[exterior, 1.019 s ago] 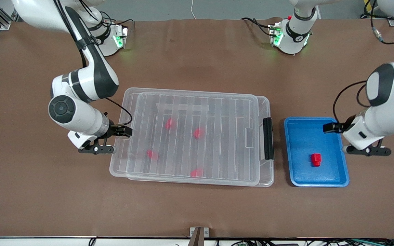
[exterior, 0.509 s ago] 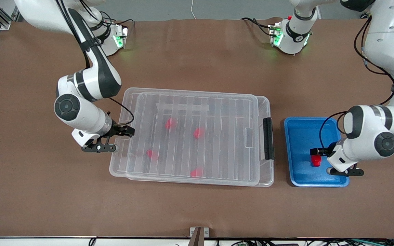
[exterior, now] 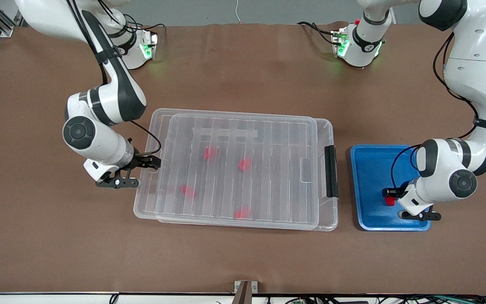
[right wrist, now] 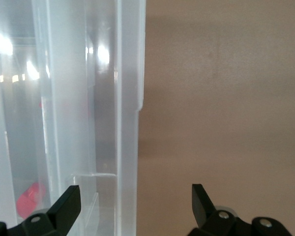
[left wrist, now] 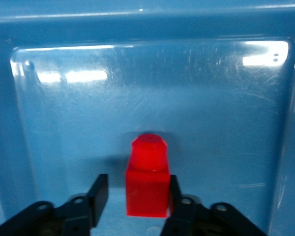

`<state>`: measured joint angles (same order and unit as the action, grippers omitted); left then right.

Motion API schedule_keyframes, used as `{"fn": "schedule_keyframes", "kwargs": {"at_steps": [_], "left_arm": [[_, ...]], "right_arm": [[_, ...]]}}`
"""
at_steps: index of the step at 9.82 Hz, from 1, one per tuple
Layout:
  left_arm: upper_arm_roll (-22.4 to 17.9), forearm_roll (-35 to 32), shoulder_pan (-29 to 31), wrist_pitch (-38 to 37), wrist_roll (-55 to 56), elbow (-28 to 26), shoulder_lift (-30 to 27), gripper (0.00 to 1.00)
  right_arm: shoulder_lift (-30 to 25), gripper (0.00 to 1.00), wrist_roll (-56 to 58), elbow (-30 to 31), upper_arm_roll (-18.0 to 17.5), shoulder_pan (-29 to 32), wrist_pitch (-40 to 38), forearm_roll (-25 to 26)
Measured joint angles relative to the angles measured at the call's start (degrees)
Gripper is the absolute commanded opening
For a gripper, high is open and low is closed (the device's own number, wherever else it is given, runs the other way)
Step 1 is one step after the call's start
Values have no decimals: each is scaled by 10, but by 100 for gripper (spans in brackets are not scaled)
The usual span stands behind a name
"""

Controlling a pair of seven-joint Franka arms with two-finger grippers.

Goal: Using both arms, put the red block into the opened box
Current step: 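Slide the lid open with the right gripper while the left gripper lifts the block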

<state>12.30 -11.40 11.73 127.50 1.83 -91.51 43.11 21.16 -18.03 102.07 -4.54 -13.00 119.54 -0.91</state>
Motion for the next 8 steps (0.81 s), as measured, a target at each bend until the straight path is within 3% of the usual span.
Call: {"fn": "schedule_keyframes", "kwargs": {"at_steps": [2, 3, 8], "left_arm": [[0, 0, 0, 2, 0, 0, 6, 7], [0, 0, 0, 2, 1, 3, 5, 1], [16, 0, -2, -28, 20, 23, -48, 1]], "right_arm": [[0, 100, -16, 0, -11, -2, 1, 2], [0, 100, -16, 0, -11, -1, 1, 4], [-3, 100, 48, 8, -10, 53, -8, 9]]}}
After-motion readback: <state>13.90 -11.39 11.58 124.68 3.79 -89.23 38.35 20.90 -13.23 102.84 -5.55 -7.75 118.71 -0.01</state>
